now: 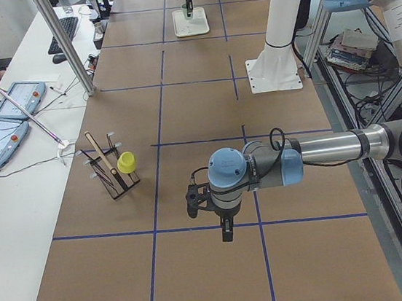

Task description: Left arm grabs green cup and hands to right arm on tray

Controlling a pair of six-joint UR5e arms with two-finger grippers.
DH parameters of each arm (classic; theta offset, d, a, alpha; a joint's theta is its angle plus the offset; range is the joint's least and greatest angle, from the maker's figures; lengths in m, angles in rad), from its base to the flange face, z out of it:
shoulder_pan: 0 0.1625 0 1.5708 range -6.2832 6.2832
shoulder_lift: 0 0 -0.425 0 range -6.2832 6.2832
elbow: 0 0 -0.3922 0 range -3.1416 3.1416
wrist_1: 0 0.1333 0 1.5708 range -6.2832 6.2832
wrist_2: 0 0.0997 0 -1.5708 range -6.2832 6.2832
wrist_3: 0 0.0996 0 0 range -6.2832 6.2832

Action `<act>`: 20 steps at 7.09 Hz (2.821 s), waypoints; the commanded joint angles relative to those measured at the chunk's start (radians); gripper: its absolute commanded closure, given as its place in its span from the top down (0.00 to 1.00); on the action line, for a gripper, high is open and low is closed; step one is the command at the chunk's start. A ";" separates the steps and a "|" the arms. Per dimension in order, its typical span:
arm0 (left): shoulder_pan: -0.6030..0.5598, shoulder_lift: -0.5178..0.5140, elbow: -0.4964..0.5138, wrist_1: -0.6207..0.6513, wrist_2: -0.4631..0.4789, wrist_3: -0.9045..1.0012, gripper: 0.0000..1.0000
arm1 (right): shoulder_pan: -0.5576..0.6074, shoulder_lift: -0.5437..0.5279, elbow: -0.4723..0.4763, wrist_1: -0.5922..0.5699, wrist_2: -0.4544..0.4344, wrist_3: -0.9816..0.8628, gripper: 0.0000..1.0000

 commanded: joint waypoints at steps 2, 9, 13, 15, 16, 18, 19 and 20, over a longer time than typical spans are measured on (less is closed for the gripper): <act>0.000 0.000 0.003 -0.002 -0.002 -0.002 1.00 | -0.024 0.009 -0.023 0.001 -0.011 0.000 0.21; 0.001 -0.002 0.003 -0.002 -0.002 -0.002 1.00 | 0.203 -0.026 0.040 -0.027 0.238 -0.191 1.00; 0.001 -0.002 0.001 -0.003 -0.002 0.000 1.00 | 0.574 -0.056 0.075 -0.424 0.277 -0.842 1.00; 0.001 -0.002 0.003 -0.002 -0.002 0.000 1.00 | 0.644 -0.085 0.071 -0.553 0.277 -0.917 1.00; 0.001 0.000 0.003 0.000 -0.002 0.000 1.00 | 0.644 -0.085 0.051 -0.547 0.301 -0.876 1.00; 0.001 0.000 0.004 0.001 -0.002 0.000 1.00 | 0.644 -0.082 0.057 -0.542 0.325 -0.848 1.00; 0.001 -0.002 0.004 0.001 -0.002 0.002 1.00 | 0.644 -0.082 0.059 -0.542 0.326 -0.848 1.00; 0.001 0.000 0.004 0.001 -0.002 0.000 1.00 | 0.644 -0.082 0.059 -0.542 0.326 -0.848 1.00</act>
